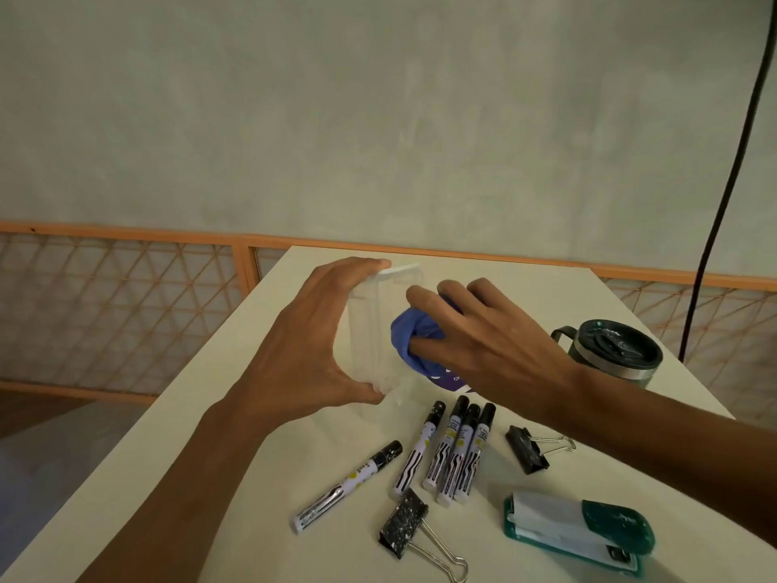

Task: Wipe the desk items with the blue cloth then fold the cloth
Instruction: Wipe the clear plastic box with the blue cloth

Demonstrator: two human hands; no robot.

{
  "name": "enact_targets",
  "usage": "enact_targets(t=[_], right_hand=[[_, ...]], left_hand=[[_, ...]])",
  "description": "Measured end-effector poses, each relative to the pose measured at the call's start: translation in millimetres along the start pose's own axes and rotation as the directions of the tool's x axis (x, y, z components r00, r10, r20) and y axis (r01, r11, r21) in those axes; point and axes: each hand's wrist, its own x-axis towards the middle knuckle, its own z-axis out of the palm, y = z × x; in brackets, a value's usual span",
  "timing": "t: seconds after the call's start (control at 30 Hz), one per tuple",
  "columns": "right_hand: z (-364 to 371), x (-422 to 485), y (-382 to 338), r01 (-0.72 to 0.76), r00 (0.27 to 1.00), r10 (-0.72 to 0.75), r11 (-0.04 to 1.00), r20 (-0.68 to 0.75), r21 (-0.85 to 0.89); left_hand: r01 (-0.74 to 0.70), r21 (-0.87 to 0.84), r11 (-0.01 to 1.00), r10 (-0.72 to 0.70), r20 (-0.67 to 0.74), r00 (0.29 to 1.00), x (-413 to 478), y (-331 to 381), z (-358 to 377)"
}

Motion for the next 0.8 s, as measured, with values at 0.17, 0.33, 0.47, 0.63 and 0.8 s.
enact_targets(t=[0.17, 0.33, 0.47, 0.63, 0.8], right_hand=[[9, 0, -26, -0.206, 0.977, 0.211, 0.925, 0.022, 0.318], [6, 18, -42, -0.329, 0.935, 0.349, 0.781, 0.066, 0.53], [-3, 28, -44, -0.268, 0.949, 0.31, 0.707, 0.054, 0.655], [-12, 21, -36, -0.221, 0.966, 0.259, 0.801, 0.011, 0.556], [-20, 14, -17, -0.274, 0.96, 0.281, 0.943, -0.009, 0.187]], left_hand=[[-0.042, 0.013, 0.999, 0.043, -0.07, 0.997, -2, -1, 1], [-0.009, -0.013, 1.0, 0.007, -0.084, 0.996, -3, 0, 10], [0.004, -0.074, 0.997, -0.011, -0.091, 0.996, -7, -7, 14], [0.042, -0.141, 0.989, -0.063, -0.144, 0.988, -7, -6, 8], [0.035, -0.145, 0.989, -0.066, -0.211, 0.975, -3, -3, 5]])
